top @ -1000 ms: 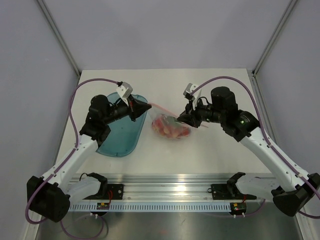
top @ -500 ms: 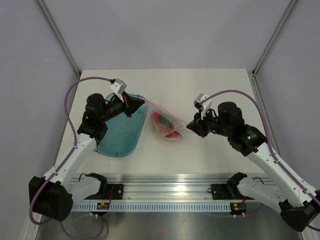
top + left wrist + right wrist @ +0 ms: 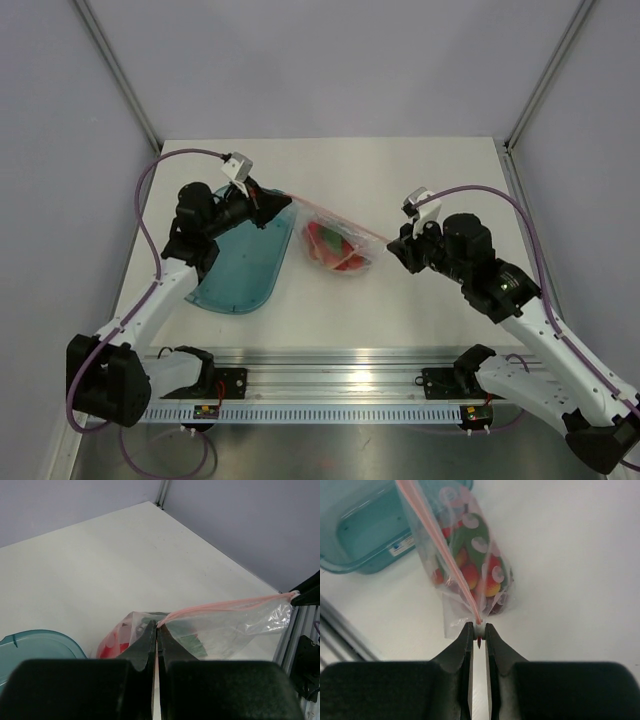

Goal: Place the food in the zip-top bag and seal the zipper
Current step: Zip the zipper food storage bag at the center of the board, then place the zipper food storage bag at the center of the board, then reset both arms

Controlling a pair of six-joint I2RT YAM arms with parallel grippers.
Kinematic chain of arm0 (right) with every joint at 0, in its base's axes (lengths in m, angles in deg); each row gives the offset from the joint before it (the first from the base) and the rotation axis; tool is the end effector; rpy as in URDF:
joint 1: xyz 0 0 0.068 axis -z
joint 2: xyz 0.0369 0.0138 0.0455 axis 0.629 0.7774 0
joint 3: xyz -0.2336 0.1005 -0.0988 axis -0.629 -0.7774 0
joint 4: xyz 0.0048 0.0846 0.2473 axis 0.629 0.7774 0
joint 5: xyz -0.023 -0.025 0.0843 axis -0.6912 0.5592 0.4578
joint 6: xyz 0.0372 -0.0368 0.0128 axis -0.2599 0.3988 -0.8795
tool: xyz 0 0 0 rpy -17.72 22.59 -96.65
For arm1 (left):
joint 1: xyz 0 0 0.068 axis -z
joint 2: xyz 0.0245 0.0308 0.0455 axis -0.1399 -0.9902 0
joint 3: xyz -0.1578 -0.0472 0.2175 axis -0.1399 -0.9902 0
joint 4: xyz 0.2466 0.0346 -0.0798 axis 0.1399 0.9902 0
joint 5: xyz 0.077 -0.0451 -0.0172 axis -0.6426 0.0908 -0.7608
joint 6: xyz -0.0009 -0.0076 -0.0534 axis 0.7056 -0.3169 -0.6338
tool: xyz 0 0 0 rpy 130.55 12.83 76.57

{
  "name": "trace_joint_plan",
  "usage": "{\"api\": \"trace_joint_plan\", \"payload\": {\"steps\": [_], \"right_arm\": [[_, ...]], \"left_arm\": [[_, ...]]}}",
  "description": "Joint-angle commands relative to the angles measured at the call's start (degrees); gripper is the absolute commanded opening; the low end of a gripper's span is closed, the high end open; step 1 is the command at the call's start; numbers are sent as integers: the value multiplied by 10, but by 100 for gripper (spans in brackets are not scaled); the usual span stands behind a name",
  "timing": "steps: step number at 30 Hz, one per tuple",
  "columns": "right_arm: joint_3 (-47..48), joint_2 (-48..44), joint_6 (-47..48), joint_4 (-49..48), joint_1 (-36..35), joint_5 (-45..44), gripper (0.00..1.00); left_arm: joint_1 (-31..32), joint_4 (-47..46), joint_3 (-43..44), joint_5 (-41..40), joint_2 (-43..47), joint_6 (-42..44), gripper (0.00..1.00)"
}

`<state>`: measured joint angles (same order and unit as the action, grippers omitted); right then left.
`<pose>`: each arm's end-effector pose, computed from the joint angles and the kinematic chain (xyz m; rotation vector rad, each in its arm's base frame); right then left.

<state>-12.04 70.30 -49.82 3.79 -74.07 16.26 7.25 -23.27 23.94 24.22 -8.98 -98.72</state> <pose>0.1471 0.1093 0.3494 -0.7284 1.8734 0.5051 0.2456 -0.0892 0.3324 0.5142 1.6008 -0.9148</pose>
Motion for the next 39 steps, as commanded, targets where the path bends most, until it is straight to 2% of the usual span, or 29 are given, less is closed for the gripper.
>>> {"api": "trace_joint_plan", "payload": {"steps": [1,4,6,8,11,12,13,14,15,16,17,18,19,21,22,24,25,29,35,39], "right_arm": [[9,-5,29,-13,1,-165,0],[31,23,84,-76,3,-237,0],[75,50,129,-121,10,-249,0],[145,99,160,-127,12,-260,0],[194,129,170,-90,12,-246,1],[188,123,167,-75,12,-232,4],[174,103,161,-70,12,-206,11],[132,88,140,-66,12,-194,46],[109,57,125,-52,12,-184,59],[65,40,106,-43,12,-180,69],[47,23,61,-18,12,-187,75],[29,-12,34,-6,12,-200,80],[2,-27,-18,8,12,-234,81],[-14,-72,-86,47,12,-278,85],[-26,-84,-145,59,12,-327,88],[-33,-109,-200,96,12,-394,95],[-36,-114,-236,104,12,-403,98],[-41,-86,-282,125,13,-406,99],[-13,75,-353,135,12,-348,99],[22,188,-434,176,12,-389,99]], "left_arm": [[-13,-95,15,-24,-36,-32,0],[-12,-133,67,1,-100,-70,0],[-11,-173,131,17,-161,-113,0],[-10,-194,209,47,-197,-160,0],[-8,-214,257,108,-229,-199,0],[-8,-211,255,123,-225,-202,0],[-8,-204,245,142,-200,-199,4],[-8,-171,231,144,-182,-180,39],[-8,-149,187,142,-160,-164,55],[-8,-101,163,117,-99,-121,68],[-8,-66,138,89,-68,-96,91],[-8,-34,93,60,-31,-73,99],[-7,43,79,0,24,-21,99],[-7,122,58,-77,74,17,99],[-7,192,54,-145,92,43,99],[-7,246,45,-209,141,51,99],[-6,292,33,-220,156,52,99],[-5,354,-37,-243,249,19,99],[-5,378,-123,-287,350,-31,99],[-5,418,-123,-314,387,-33,99]]}}
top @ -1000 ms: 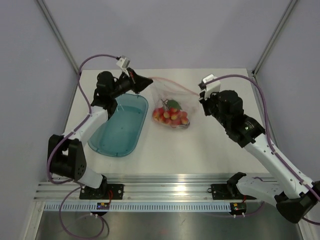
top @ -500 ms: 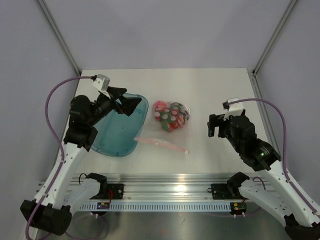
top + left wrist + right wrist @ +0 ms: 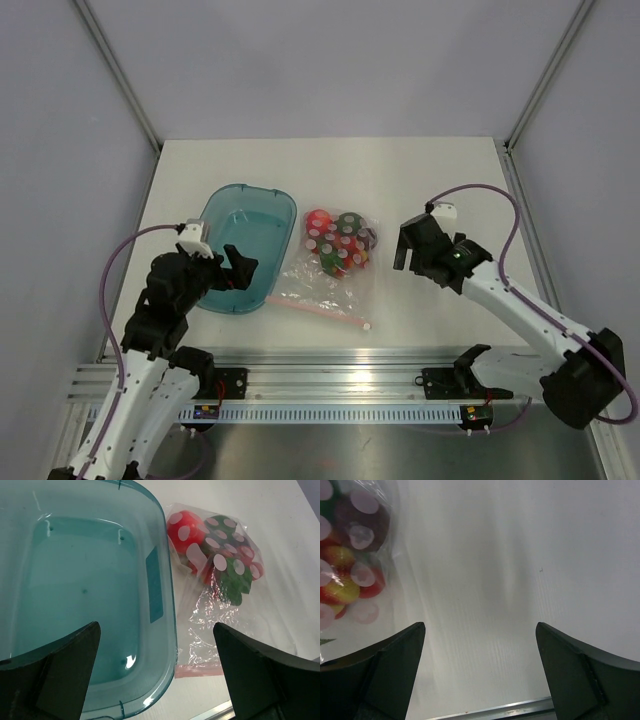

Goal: Place the food in the zip-top bag and seal the zipper
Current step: Reset both arms

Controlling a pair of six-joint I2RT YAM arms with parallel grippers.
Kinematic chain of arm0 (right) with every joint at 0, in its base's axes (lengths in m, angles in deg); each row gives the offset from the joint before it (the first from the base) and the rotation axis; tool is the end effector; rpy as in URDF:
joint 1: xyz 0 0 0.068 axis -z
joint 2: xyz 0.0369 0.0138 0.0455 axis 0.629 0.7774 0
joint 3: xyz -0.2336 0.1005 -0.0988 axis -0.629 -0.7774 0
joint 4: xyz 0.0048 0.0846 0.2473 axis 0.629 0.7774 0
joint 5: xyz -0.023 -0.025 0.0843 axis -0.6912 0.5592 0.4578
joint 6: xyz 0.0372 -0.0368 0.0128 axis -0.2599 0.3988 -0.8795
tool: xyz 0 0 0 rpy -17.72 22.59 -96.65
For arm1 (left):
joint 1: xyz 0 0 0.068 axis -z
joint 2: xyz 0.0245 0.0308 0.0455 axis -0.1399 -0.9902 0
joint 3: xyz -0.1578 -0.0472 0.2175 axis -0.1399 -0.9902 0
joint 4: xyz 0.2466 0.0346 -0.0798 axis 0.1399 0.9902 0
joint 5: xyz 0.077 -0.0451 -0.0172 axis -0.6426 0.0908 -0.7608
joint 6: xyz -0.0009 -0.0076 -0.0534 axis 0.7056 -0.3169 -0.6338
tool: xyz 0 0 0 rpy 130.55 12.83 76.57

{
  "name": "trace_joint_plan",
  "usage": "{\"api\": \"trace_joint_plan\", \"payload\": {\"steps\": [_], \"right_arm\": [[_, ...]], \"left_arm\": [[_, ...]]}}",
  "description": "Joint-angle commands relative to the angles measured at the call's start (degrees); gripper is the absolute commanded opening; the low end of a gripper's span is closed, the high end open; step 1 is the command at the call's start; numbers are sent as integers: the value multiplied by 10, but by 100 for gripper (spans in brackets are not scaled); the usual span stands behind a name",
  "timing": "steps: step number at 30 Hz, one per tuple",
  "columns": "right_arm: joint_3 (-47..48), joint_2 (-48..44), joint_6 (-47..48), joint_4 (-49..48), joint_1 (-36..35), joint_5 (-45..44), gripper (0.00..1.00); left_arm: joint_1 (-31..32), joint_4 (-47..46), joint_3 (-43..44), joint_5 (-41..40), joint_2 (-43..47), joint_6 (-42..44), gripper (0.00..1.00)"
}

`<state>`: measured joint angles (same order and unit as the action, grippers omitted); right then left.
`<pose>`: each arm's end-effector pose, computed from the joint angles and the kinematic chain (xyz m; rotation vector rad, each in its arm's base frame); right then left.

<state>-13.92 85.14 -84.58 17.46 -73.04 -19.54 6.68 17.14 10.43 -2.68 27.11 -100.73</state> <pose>0.1876 0.1067 0.2740 0.1602 2.3592 -0.0673 0.1227 -0.0385 0.2840 0.0771 1.9510 -0.5326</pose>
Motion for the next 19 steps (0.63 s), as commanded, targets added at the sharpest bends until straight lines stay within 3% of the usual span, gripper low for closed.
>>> {"api": "trace_joint_plan", "payload": {"steps": [1,7,19], "right_arm": [[42,53,-103,47,1,-35,99],[28,92,-88,35,1,-24,99],[-36,-14,-55,-70,1,-43,99]], "left_arm": [[0,32,15,-52,36,-12,99],[0,59,40,-91,55,11,99],[0,57,28,-130,77,7,99]]}}
